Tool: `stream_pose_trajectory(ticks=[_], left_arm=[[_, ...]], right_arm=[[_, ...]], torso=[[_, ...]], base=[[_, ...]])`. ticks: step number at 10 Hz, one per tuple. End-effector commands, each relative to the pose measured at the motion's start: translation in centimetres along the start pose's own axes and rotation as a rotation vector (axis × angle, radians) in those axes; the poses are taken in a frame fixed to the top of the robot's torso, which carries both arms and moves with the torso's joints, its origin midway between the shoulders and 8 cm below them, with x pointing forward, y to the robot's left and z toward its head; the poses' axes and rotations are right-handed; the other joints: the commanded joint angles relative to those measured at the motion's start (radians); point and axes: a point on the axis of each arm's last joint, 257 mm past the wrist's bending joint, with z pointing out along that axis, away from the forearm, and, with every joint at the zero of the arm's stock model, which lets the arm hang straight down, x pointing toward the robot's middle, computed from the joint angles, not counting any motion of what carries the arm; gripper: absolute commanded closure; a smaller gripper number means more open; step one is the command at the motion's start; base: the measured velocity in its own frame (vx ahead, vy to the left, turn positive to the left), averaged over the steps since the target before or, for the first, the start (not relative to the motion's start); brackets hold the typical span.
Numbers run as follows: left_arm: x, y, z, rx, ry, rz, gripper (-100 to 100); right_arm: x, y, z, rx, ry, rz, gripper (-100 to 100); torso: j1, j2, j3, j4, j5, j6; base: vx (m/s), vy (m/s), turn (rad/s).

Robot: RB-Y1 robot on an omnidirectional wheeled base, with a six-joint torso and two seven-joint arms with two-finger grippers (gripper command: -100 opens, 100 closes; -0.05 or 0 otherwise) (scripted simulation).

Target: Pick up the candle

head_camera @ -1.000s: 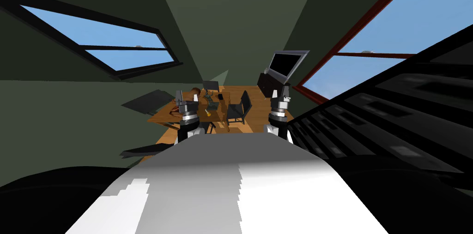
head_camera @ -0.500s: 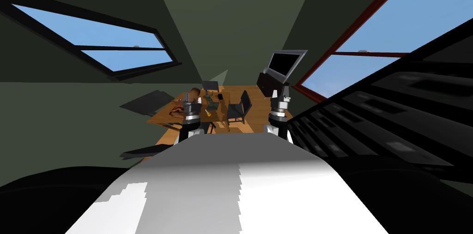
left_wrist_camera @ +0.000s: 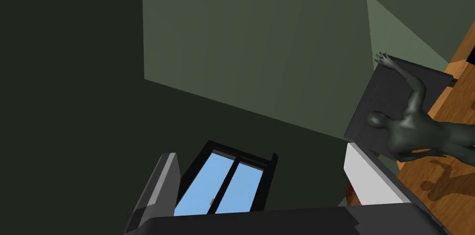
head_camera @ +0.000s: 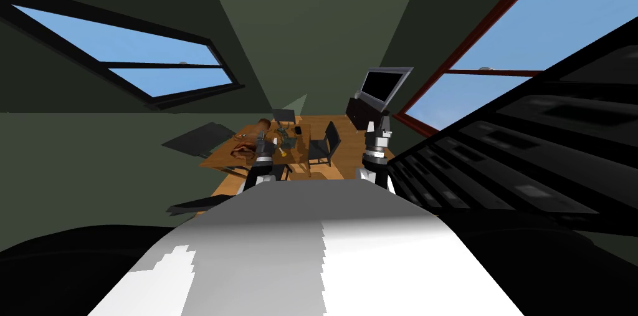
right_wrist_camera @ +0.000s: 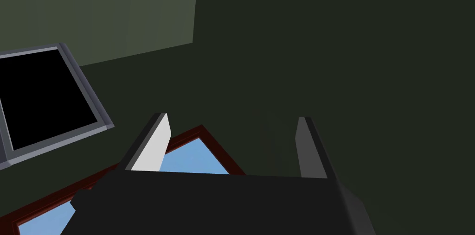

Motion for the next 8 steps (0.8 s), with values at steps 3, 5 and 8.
stream_pose_trajectory(ticks=[3, 5, 8], left_arm=[[-2.1, 6.1, -0.8, -0.165, -0.041, -0.070, -100], [-2.9, 8.5, -1.3, -0.231, -0.063, -0.095, -100], [-3.6, 10.7, -1.8, -0.297, -0.087, -0.121, -100]], right_arm=[[0.0, 0.0, 0.0, 0.000, 0.000, 0.000, 0], [0.0, 0.0, 0.0, 0.000, 0.000, 0.000, 0], [0.0, 0.0, 0.0, 0.000, 0.000, 0.000, 0]], torso=[[0.001, 0.000, 0.000, 0.000, 0.000, 0.000], [0.001, -0.001, -0.001, 0.000, 0.000, 0.000], [-0.001, -0.001, -0.001, 0.000, 0.000, 0.000]], base=[[-0.022, 0.070, -0.032], [-0.003, 0.053, -0.018], [-0.011, 0.039, -0.019]])
